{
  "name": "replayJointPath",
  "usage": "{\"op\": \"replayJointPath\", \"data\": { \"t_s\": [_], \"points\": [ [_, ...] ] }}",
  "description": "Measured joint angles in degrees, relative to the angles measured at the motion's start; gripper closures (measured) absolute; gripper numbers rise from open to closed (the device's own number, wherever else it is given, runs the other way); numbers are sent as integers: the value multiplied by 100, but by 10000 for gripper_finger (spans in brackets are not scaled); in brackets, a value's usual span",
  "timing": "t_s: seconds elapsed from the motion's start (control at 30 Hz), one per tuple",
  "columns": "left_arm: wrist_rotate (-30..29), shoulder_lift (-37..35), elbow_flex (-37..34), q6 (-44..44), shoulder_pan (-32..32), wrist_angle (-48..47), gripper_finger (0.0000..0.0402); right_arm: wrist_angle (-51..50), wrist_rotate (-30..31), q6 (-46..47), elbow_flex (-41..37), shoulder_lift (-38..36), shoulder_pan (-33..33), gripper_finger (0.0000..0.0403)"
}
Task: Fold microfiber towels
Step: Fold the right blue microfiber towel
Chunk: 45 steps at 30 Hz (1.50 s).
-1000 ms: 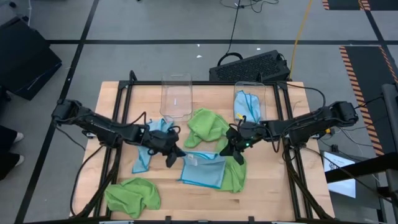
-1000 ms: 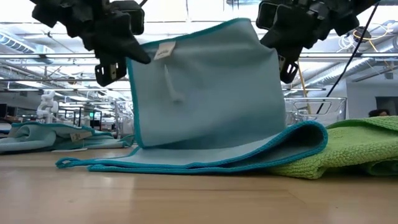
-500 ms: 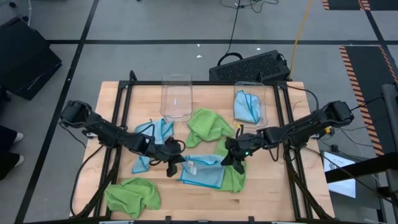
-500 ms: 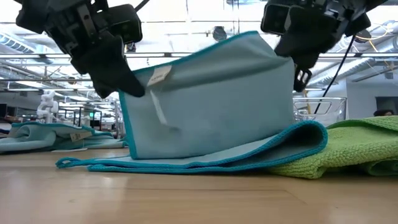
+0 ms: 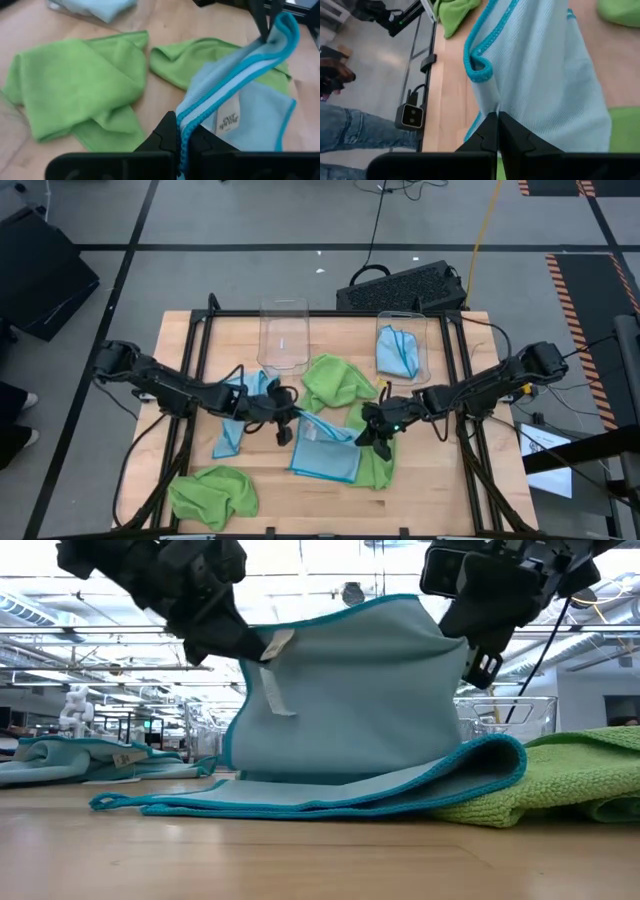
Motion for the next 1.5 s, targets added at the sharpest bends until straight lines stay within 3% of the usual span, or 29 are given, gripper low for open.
{"op": "replayJointPath", "data": {
  "t_s": [0.33, 0.73, 0.97, 1.3, 1.5],
  "points": [
    [562, 24, 23, -37, -116, -79, 397, -38, 117, 143, -7, -24, 276, 403],
    [590, 40, 14, -117, -597, -578, 397, 18, 332, 316, -2, 26, 417, 403],
    [769, 523, 12, -243, -747, -377, 398, -3, 315, 475, -2, 95, 595, 403],
    [605, 702, 3, -290, -748, -330, 397, 1172, 332, 1113, 0, 925, 964, 403],
    [862, 702, 3, -175, -760, -277, 396, 1219, 340, 1176, 0, 1142, 1048, 403]
  ]
}}
